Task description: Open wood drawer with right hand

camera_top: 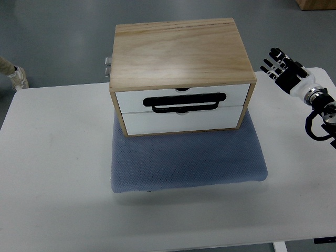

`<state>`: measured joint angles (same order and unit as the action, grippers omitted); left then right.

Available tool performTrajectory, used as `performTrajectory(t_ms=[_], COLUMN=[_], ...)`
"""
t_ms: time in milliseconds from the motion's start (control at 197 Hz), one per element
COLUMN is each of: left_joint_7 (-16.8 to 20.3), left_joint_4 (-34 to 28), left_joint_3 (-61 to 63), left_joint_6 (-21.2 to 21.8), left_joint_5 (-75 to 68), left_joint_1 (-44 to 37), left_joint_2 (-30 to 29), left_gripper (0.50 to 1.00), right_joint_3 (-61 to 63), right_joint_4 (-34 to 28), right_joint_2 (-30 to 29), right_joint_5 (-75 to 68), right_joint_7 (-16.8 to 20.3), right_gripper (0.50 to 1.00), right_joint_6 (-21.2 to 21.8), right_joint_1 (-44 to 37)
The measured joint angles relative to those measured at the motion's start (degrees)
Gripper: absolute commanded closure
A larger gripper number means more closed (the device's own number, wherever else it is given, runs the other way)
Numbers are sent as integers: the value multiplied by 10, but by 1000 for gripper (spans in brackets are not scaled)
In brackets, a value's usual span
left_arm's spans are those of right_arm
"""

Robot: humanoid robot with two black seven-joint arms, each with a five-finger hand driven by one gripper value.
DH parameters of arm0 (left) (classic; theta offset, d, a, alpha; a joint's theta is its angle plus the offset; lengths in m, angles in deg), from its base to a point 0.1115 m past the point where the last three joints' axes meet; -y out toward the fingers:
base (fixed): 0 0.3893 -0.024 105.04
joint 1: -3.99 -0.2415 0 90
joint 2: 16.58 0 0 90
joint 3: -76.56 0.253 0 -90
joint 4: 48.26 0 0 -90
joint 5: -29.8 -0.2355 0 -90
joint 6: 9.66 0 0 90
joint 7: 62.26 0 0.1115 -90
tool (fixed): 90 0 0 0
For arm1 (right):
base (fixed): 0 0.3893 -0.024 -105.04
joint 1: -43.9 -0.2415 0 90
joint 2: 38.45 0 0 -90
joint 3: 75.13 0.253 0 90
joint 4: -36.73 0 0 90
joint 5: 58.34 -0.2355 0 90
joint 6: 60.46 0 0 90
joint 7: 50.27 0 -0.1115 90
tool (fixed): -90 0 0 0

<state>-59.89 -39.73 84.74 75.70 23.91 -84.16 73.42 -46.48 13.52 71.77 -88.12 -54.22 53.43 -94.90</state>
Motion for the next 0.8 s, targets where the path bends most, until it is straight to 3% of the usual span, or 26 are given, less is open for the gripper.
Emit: performTrajectory(t_ms=[798], left_joint_7=[0], left_joint_4=[-7], left_joint_3=[0], left_joint_6=[4], left_joint_5=[0], left_joint_1=[0], left_joint_2=[0], left_gripper=[500], right_joint_3=[-7], right_joint_4=[-1], right_joint_2=[11], right_joint_5=[3], right_joint_7=[0], right_gripper=[550], right_joint_6=[4], right_joint_1=[4])
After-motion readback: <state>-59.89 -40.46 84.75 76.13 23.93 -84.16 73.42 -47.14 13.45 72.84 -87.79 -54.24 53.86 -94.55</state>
